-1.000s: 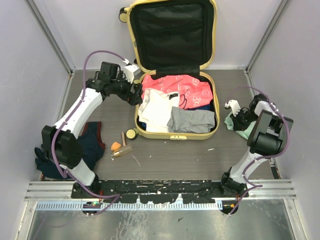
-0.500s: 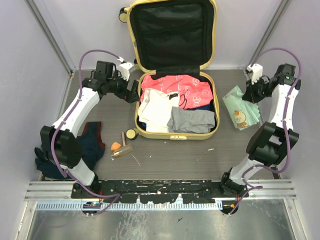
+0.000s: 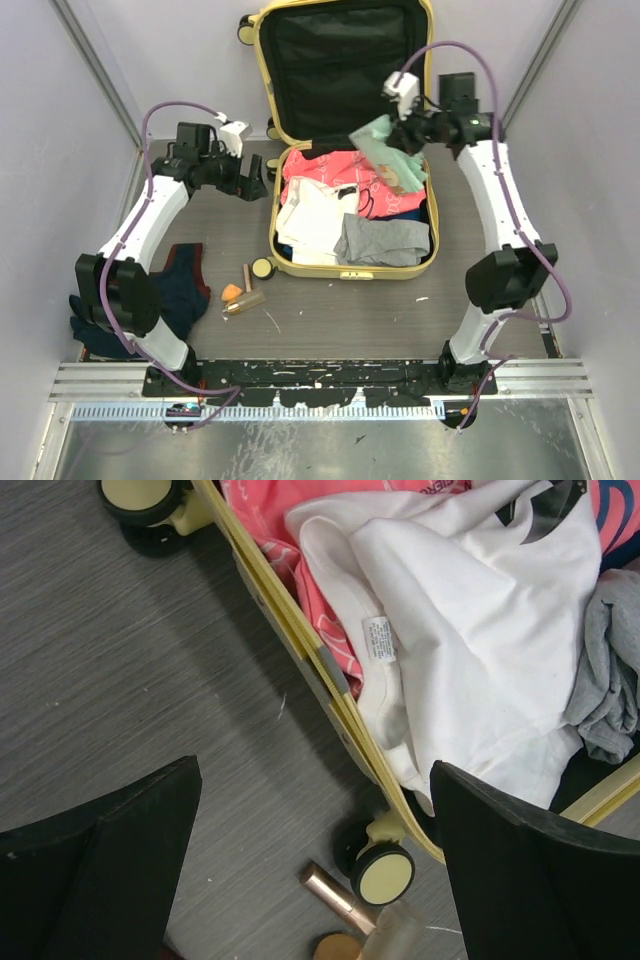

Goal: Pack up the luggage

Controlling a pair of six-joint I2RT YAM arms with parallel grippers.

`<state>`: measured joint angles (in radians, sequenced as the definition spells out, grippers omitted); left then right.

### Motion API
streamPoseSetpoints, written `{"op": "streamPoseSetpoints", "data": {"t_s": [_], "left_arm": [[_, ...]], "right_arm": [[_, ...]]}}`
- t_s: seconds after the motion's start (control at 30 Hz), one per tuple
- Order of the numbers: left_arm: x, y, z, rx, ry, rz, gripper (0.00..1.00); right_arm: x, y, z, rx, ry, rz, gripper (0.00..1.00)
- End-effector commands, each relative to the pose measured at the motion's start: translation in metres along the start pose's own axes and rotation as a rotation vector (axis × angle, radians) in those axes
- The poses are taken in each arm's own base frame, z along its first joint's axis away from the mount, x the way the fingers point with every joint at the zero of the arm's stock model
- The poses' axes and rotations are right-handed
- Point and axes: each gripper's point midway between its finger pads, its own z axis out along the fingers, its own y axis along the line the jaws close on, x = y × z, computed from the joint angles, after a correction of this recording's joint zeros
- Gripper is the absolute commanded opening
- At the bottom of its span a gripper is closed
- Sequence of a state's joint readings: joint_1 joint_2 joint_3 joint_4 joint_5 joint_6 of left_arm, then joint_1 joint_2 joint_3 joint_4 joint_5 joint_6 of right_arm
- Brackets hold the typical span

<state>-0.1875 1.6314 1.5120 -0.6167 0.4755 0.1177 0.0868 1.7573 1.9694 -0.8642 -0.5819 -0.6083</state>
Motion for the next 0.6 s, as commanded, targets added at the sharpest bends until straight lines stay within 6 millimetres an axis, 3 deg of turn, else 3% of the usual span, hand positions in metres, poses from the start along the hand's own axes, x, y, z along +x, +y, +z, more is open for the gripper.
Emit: {"op": "streamPoseSetpoints", "data": {"t_s": [0.0, 0.1, 0.17, 0.3, 0.4, 0.5, 0.57], "left_arm": [[-0.027, 0.015, -0.017, -0.056, -0.109, -0.037, 0.98], [-0.035, 0.032, -0.016, -0.092, -0.133, -0.086, 0.98], [-0.043, 0.04, -0.016, -0.099, -0.149, -0.102, 0.98], [-0.055, 0.053, -0.015, -0.107, -0.168, -0.124, 0.98], [-0.067, 0.063, -0.013, -0.123, -0.205, -0.101, 0.98], [-0.098, 0.078, -0.011, -0.148, -0.276, -0.077, 0.98], [-0.117, 0.09, 0.0, -0.15, -0.308, -0.074, 0.98]], "right_arm": [[-0.023, 0.015, 0.051, -0.013, -0.015, -0.131, 0.01], [-0.008, 0.038, 0.097, -0.077, 0.034, -0.21, 0.01], [-0.006, 0.046, 0.116, -0.103, 0.047, -0.243, 0.0], [-0.027, 0.041, 0.125, -0.099, 0.001, -0.264, 0.0], [-0.038, 0.058, 0.121, -0.179, -0.035, -0.305, 0.01], [-0.015, 0.095, 0.127, -0.286, 0.018, -0.374, 0.01], [0.003, 0.109, 0.132, -0.305, 0.05, -0.407, 0.01]]}}
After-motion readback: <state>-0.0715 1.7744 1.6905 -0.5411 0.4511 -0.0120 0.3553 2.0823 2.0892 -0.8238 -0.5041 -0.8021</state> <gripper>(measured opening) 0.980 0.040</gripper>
